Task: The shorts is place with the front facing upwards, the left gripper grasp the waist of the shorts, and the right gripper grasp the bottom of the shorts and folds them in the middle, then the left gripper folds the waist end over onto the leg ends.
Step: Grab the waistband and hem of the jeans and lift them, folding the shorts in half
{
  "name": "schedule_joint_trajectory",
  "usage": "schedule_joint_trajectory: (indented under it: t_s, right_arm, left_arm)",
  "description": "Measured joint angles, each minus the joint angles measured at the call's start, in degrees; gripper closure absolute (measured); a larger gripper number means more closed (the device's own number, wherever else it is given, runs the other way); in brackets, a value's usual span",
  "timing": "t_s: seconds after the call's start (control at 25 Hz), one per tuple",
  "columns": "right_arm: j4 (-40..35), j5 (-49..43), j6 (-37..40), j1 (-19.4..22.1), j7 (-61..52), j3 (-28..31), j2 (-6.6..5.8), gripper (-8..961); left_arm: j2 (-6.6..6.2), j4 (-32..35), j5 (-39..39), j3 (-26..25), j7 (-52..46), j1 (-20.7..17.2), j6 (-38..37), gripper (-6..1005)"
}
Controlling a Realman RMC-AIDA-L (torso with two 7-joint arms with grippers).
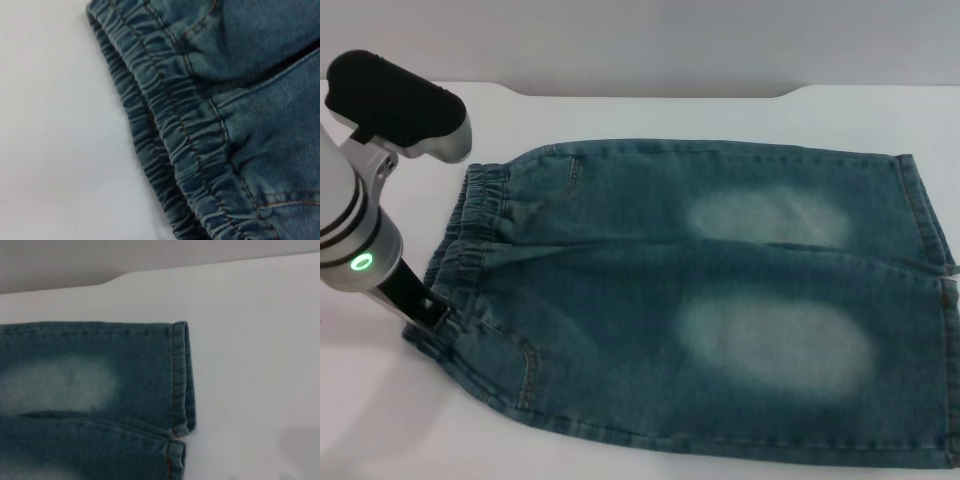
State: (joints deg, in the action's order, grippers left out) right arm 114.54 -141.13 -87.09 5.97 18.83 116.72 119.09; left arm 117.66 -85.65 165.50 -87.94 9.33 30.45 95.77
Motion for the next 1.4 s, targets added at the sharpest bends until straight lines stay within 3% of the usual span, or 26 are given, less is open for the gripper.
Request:
schedule_joint_trajectory:
  t_s: [0.24,0.56,1.4]
  right_arm:
    - [-0.1,0.2,-0.9,0.0,-0.4,-0.2,0.01,374]
    - [-0.3,-0.2,-3.4,0.3,-2.5,-2.7,0.01,375]
    - [-6.7,0.0,-2.6,1.1,-4.4,-9.7,0.09,375]
  left_arm:
    - [-0.09,-1.2,0.0,0.0,0.1,0.1,0.8,970]
    - [-0.29,-4.6,0.1,-1.0,0.1,0.1,1.7,965]
    - [-0.33,-4.5,0.1,-2.2,1.2,0.8,1.0,951]
